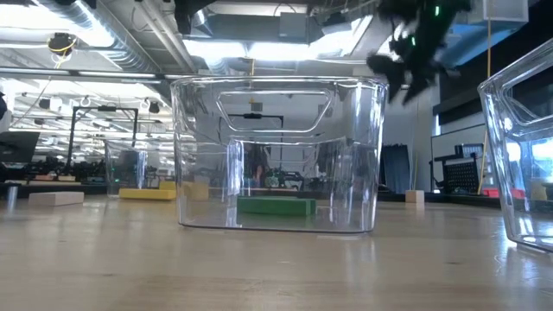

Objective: Sort & place blocks by color
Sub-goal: Put the top right light brown block into the bottom transparent bin

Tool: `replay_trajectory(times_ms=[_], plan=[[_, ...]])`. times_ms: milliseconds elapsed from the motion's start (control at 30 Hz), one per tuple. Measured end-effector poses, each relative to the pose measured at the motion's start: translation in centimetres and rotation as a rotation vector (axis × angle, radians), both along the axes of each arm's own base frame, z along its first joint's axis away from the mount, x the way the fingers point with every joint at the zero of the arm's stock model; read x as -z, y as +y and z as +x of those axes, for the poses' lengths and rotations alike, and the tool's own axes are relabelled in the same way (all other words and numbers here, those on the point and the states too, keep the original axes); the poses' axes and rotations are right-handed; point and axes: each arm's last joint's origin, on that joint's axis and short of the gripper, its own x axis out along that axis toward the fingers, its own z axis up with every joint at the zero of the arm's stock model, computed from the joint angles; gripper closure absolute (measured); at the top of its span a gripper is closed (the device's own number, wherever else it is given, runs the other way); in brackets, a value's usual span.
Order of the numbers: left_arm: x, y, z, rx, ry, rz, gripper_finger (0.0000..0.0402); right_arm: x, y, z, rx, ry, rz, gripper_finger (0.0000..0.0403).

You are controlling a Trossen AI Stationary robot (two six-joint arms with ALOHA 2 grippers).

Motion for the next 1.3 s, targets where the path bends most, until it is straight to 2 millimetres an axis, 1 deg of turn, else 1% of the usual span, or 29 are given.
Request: replay_trajectory(times_ms=[67, 100, 167, 200, 267, 333, 467, 567, 633, 767, 900, 1000, 1067, 1133, 1233, 1300], plan=[[0.0, 0.0, 0.0, 0.000, 0.001, 0.000, 0.0233, 2.1, -0.7, -0.8, 0.056, 0.010, 0.047, 0.0278], [0.0, 0.0, 0.0, 0.000, 0.002, 0.000, 0.0233, 3.1, -0.9, -1.2, 0.081, 0.007, 0.062, 0.0304], [0.0, 0.0, 0.0, 0.001, 0.002, 0.000, 0.0233, 5.4, -0.6, -2.0, 0.131, -0.015, 0.088, 0.0365], [0.0, 0.0, 0.0, 0.001, 0.002, 0.000, 0.0233, 6.5, -0.3, -2.5, 0.156, -0.035, 0.094, 0.0383], [0.0, 0.0, 0.0, 0.001, 0.002, 0.000, 0.0233, 8.5, 0.2, -3.1, 0.206, -0.110, 0.094, 0.0392], [0.0, 0.0, 0.0, -0.001, 0.002, 0.000, 0.0233, 10.0, 0.3, -3.4, 0.216, -0.158, 0.076, 0.0398], [0.0, 0.0, 0.0, -0.012, 0.002, -0.006, 0.0233, 10.9, -1.4, -3.4, 0.304, -0.235, 0.002, 0.0401], [0.0, 0.0, 0.0, -0.015, 0.001, -0.013, 0.0233, 12.3, -2.9, -3.5, 0.384, -0.212, 0.003, 0.0401], [0.0, 0.0, 0.0, -0.011, -0.003, -0.034, 0.0233, 13.4, -3.9, -3.3, 0.432, -0.231, 0.005, 0.0401], [0.0, 0.0, 0.0, -0.005, -0.007, -0.062, 0.0233, 15.0, -5.5, -2.7, 0.468, -0.260, -0.010, 0.0402], [0.0, 0.1, 0.0, -0.002, -0.010, -0.084, 0.0233, 16.1, -6.9, -3.0, 0.508, -0.270, -0.024, 0.0402], [0.0, 0.0, 0.0, -0.001, -0.011, -0.085, 0.0233, 16.1, -7.7, -3.2, 0.519, -0.256, -0.045, 0.0402], [0.0, 0.0, 0.0, -0.001, -0.011, -0.086, 0.0233, 15.4, -8.6, -2.8, 0.491, -0.255, -0.065, 0.0402], [0.0, 0.1, 0.0, -0.001, -0.011, -0.088, 0.0233, 15.0, -9.4, -2.6, 0.445, -0.218, -0.064, 0.0403], [0.0, 0.0, 0.0, 0.003, -0.014, -0.109, 0.0233, 15.0, -10.8, -2.7, 0.424, -0.157, -0.015, 0.0403], [0.0, 0.0, 0.0, 0.003, -0.014, -0.111, 0.0233, 15.5, -11.6, -2.8, 0.421, -0.141, 0.046, 0.0403]])
